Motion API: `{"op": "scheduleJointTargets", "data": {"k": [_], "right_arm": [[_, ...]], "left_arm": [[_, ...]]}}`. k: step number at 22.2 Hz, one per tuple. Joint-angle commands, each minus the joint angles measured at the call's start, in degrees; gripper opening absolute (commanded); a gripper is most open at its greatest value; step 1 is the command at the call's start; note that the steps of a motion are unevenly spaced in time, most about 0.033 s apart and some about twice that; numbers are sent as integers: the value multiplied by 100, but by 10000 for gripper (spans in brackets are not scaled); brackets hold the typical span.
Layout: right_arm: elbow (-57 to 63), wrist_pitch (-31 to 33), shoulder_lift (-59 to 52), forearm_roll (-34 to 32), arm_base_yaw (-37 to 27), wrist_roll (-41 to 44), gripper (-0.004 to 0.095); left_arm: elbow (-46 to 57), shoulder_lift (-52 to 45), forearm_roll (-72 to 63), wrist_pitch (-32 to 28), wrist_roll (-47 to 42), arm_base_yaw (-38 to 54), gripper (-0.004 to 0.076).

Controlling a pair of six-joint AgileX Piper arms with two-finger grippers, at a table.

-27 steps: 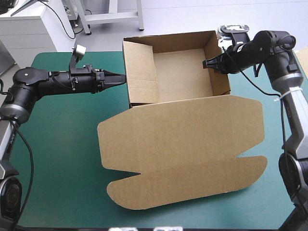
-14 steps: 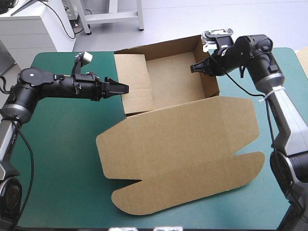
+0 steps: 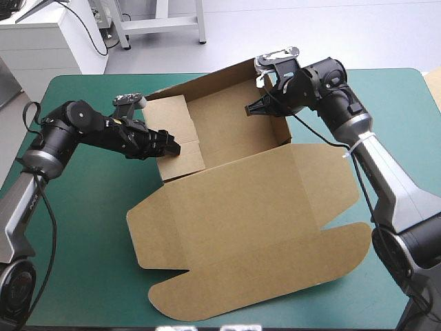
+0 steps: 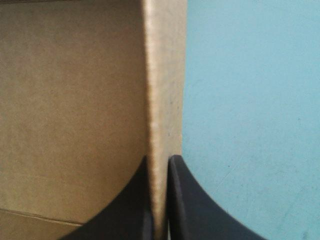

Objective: Fold the box

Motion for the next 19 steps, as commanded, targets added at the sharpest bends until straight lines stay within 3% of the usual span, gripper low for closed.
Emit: {"op": "scheduleJointTargets", "data": {"k": [1,8,11,13,14,19], "right_arm": [[-160,-215,-323,857,196,220,-17],[-160,617,-333,1160,196,322,-20],[-160,679,-344,1287,196,310,-20],[-160,547,-344,1287,196,310,-19],[-160,440,-344,1287,186,310,-20],[-160,386,-344,1064,186,350,-19]], "left_arm": [[-173,-242,-465,-569,-384,-142,474],[-173,-219,-470,-1312,-479,-142,375],[-173,-219,-479,-1540,-446,-142,328],[-173,-219,-479,-1586,-320,-142,154],[-173,-219,-469,-1499,-113,-142,1],[-177,-129,173,-923,-7,-191,-8]]}}
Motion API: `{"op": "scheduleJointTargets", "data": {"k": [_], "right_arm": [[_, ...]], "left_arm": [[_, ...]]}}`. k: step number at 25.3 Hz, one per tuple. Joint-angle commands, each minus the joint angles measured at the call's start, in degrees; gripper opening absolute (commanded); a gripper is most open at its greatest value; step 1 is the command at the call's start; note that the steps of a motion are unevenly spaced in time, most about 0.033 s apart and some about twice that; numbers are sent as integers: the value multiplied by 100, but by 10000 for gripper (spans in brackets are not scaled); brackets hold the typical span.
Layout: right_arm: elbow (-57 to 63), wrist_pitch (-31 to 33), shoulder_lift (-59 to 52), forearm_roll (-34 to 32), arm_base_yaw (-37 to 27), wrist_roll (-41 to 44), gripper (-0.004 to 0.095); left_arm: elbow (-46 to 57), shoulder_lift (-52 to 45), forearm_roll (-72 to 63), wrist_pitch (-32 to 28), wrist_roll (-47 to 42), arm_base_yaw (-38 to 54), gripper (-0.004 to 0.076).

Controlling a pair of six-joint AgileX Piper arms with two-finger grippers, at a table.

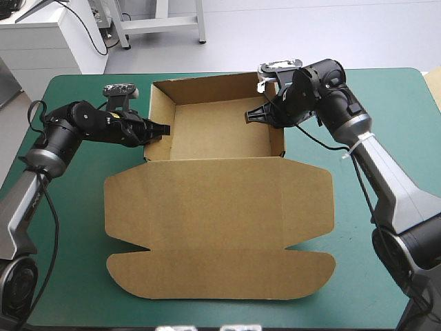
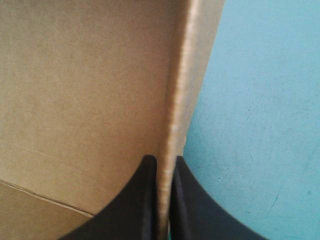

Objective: Fold the box

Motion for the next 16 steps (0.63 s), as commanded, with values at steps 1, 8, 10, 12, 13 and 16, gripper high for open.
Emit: {"op": "scheduleJointTargets", "data": {"k": [1,8,10,12,13,16], "right_arm": [[-160,-407,-323,719,138,-241,-19],[-151,-152,-200,509,138,-7,-20],[-45,34,-146,444,138,-7,-20],[200,33,-146,404,138,51,-20],[313,22,-146,378,138,52,-19],[932,-144,-146,215,128,192,-21]], "left_arm": [[-196,-184,-238,258,46,-235,-8],[-715,314,2414,830,-1088,-1290,-8],[-843,483,2324,814,-1104,-1379,-8],[-963,649,2030,904,-1104,-1390,-8],[-1003,740,1902,958,-1104,-1371,-8],[-1038,1025,1677,1109,-1104,-1365,-8]]}}
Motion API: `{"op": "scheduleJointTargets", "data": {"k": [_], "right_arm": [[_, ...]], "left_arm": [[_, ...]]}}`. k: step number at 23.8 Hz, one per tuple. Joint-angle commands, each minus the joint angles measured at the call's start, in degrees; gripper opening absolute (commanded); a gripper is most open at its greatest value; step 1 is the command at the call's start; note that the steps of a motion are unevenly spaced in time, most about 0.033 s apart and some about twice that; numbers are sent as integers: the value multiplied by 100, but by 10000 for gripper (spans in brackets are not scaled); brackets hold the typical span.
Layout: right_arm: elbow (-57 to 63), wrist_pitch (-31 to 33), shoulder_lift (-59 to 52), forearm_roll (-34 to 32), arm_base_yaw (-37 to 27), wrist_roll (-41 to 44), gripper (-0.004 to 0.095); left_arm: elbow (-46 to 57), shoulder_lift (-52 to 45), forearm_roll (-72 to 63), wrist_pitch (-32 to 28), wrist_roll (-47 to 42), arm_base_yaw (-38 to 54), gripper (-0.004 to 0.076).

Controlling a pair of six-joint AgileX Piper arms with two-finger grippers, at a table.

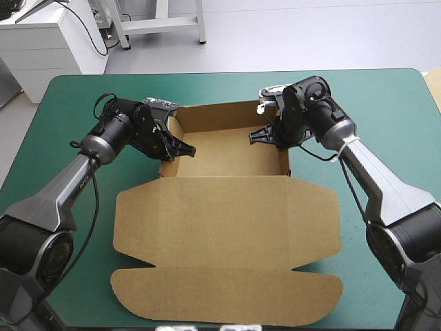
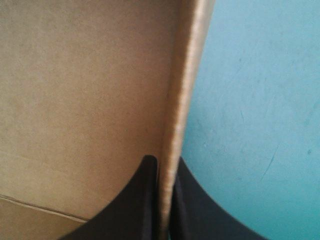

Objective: Fold the box

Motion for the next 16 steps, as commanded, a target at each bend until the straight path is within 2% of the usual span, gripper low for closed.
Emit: {"op": "scheduleJointTargets", "data": {"k": [1,7,13,15,16], "right_arm": [[310,-309,-350,519,91,-101,-21],[585,-901,-338,542,91,17,-21],[585,-927,-327,183,91,-155,-18],[585,-877,-262,57,91,36,3],[585,-839,-216,16,91,170,76]], "left_arm": [[-185,38,-659,123,275,-153,-8],[-185,408,-630,371,288,-153,-8],[-185,627,-630,290,396,-153,-8],[-195,627,-630,263,573,-153,-6],[-195,627,-630,349,573,-153,9]]}}
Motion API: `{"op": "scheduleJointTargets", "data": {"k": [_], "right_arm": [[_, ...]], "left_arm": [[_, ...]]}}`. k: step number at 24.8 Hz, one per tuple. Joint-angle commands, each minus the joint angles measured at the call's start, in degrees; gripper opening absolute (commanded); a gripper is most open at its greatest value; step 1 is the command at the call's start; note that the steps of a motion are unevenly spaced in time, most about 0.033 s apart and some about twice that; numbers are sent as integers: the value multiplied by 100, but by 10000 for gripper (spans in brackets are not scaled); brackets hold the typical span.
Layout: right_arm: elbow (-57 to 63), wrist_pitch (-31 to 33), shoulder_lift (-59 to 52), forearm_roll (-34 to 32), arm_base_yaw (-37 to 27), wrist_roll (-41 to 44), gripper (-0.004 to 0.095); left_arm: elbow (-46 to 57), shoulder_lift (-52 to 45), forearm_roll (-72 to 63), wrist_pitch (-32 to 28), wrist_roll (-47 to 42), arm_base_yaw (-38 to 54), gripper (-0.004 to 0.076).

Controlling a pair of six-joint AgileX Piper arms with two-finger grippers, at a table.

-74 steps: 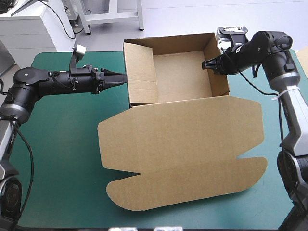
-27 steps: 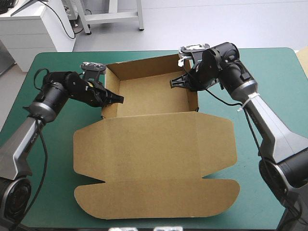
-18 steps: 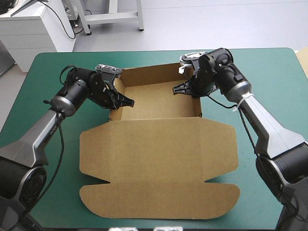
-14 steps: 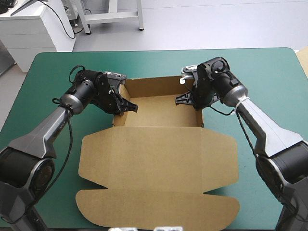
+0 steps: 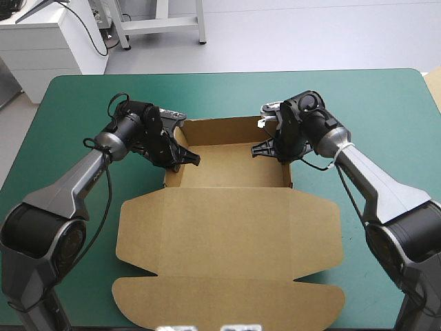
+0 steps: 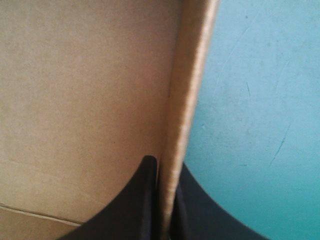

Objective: Fold the box

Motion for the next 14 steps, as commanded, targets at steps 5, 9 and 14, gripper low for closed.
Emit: {"op": "scheduleJointTargets", "data": {"k": [5,9,14], "right_arm": [[-196,-394,-214,-402,84,-63,397],[-245,70,-214,-769,84,-63,521],[-326,187,-247,-783,84,-63,520]], "left_arm": [[-300,-4,-408,163,380,-130,132],[-1079,-4,-375,537,380,-130,314],[-1811,-4,-360,880,380,-130,345]]}}
